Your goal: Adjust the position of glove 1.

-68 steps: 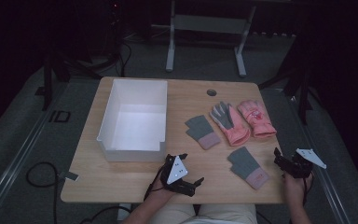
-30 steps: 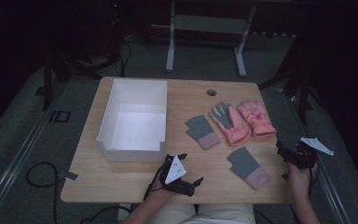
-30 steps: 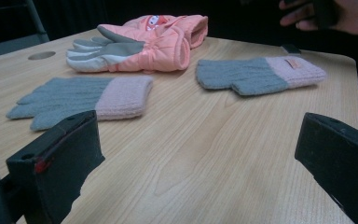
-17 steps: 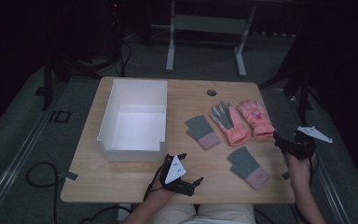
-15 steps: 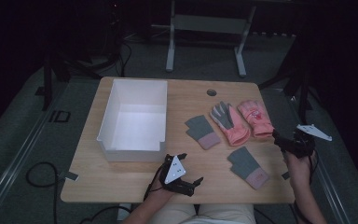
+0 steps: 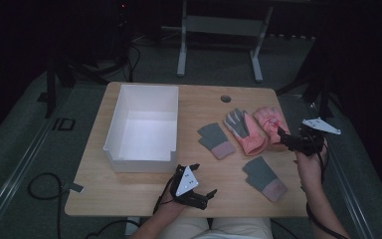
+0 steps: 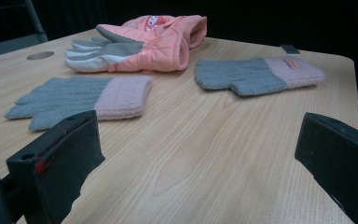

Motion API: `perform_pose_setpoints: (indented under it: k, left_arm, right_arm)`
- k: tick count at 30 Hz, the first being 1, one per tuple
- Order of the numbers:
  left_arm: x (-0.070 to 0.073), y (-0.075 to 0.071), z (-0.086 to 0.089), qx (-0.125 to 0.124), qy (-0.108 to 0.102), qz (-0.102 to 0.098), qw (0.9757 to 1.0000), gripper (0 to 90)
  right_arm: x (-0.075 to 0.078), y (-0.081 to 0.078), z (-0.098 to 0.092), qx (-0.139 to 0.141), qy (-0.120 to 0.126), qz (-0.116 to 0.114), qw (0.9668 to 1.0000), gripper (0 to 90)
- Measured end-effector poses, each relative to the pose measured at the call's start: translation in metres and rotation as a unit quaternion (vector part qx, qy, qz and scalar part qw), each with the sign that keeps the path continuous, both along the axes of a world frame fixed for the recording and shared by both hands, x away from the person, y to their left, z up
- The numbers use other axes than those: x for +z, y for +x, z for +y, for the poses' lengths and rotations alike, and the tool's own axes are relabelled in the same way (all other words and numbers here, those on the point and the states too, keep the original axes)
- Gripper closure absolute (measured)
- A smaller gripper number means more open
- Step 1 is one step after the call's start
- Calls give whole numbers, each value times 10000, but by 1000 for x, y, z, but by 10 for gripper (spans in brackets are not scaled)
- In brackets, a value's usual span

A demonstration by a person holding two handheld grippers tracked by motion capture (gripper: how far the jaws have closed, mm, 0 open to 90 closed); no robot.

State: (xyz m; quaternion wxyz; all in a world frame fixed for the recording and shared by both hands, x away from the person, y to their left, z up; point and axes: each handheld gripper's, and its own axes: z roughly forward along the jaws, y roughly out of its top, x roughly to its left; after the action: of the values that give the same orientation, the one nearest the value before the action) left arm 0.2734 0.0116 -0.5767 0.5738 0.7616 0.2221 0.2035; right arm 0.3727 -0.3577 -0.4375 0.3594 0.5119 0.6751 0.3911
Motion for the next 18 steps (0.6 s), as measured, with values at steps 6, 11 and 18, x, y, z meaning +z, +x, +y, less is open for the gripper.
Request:
perform_pose_setpoints:
  k: [6, 11, 18]
  left_arm:
    - [0, 0, 0, -19, -1, 4, 10000, 1]
    - [0, 0, 0, -35, 6, 18, 10000, 1]
    - [0, 0, 0, -29, 4, 26, 10000, 1]
  right_arm:
    - [4, 5, 17, 386, 318, 56, 9987, 131]
    - [7, 7, 31, 657, 338, 21, 9973, 116]
    - [8, 11, 49, 1044, 329, 60, 9940, 147]
